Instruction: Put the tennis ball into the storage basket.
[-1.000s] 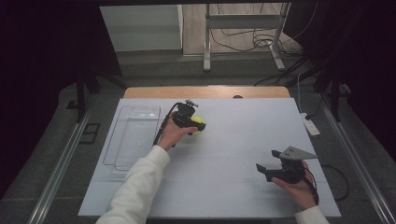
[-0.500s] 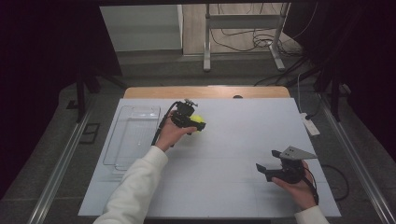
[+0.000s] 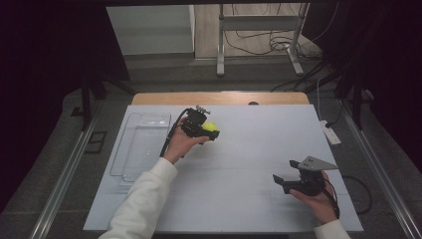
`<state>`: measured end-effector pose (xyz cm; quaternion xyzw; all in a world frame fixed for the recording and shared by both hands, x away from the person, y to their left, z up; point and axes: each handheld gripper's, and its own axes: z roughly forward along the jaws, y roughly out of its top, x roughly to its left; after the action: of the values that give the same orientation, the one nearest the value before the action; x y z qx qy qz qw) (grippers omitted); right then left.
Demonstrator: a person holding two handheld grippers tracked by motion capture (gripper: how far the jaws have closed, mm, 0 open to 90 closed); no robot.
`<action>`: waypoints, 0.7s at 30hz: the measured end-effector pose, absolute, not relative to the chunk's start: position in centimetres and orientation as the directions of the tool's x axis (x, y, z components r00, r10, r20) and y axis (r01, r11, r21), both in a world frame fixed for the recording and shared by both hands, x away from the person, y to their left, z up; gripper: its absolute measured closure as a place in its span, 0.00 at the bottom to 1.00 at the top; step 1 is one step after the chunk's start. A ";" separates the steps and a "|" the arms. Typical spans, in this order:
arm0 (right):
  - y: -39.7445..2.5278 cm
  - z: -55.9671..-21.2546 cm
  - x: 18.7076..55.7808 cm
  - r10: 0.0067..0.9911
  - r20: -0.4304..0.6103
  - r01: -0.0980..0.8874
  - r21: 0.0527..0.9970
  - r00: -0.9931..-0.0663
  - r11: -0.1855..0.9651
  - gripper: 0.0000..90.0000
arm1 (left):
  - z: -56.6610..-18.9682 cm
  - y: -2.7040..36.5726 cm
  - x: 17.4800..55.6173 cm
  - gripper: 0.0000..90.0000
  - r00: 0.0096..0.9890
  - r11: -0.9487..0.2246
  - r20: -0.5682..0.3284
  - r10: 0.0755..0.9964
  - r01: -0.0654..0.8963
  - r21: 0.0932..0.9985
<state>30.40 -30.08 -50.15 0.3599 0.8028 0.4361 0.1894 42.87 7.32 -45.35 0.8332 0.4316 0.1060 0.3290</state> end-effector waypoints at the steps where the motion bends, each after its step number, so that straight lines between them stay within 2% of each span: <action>1: -30.1 -50.1 30.4 0.743 0.009 0.412 0.837 -0.669 0.361 0.16 | -45.3 7.4 42.8 0.29 0.608 -0.415 -0.105 0.787 0.648 0.639; 21: -30.1 -50.1 30.4 0.745 0.009 0.413 0.837 -0.668 0.360 0.16 | -43.9 7.6 41.7 0.29 0.624 -0.414 -0.086 0.777 0.608 0.677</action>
<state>30.41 -30.10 -50.14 0.3606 0.8023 0.4360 0.1902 41.71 7.63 -43.88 0.8319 0.4163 0.1216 0.3461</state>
